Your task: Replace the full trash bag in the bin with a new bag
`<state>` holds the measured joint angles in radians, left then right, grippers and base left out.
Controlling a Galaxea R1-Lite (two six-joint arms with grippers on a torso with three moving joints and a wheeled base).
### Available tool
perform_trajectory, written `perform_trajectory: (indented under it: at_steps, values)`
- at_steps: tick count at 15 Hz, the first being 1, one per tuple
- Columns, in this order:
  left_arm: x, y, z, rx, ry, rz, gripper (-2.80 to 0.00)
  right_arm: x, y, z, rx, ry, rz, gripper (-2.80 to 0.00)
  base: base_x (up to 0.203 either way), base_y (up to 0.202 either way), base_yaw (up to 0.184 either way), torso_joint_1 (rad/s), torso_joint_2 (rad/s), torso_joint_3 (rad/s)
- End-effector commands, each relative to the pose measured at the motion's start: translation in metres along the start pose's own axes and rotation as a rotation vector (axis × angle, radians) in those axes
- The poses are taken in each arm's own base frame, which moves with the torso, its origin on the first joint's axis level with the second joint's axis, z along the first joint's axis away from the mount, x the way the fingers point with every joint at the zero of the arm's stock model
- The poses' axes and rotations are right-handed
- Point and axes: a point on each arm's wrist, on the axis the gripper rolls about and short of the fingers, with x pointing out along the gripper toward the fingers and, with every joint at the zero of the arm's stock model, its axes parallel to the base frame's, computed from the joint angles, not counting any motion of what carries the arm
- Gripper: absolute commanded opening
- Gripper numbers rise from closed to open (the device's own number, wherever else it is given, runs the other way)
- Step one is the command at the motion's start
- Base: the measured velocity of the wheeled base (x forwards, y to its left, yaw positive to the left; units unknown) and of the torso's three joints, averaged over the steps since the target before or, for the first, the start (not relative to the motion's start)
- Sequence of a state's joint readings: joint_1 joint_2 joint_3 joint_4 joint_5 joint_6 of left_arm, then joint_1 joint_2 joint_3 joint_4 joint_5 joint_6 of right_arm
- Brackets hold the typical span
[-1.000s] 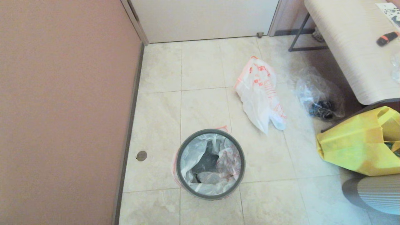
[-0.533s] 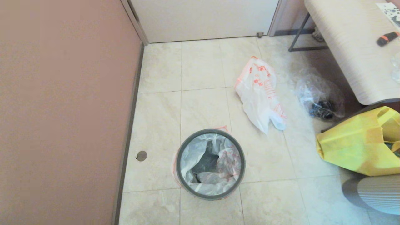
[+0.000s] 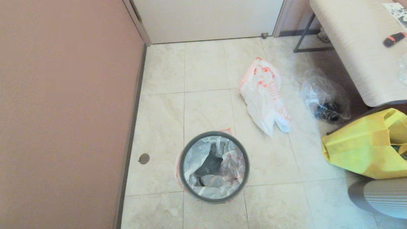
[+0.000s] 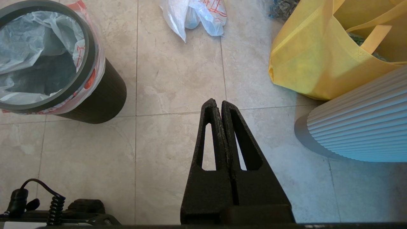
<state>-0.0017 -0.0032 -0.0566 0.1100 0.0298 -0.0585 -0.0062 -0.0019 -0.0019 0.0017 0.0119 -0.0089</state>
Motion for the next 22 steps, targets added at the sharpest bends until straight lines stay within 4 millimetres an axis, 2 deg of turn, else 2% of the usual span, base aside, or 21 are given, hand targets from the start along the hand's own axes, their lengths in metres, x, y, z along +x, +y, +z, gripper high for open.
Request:
perform_trajectory:
  at_steps: [1, 22]
  values:
    - [0.0002, 0.0000, 0.0001, -0.001, 0.003, 0.001, -2.80, 0.0003, 0.0001, 0.0002, 0.000, 0.002, 0.003, -2.80, 0.000, 0.000, 0.000, 0.000, 0.00, 0.000]
    - [0.0002, 0.0000, 0.0001, -0.001, 0.003, 0.001, -2.80, 0.0003, 0.0000, 0.0002, 0.001, 0.002, 0.000, -2.80, 0.000, 0.000, 0.000, 0.000, 0.00, 0.000]
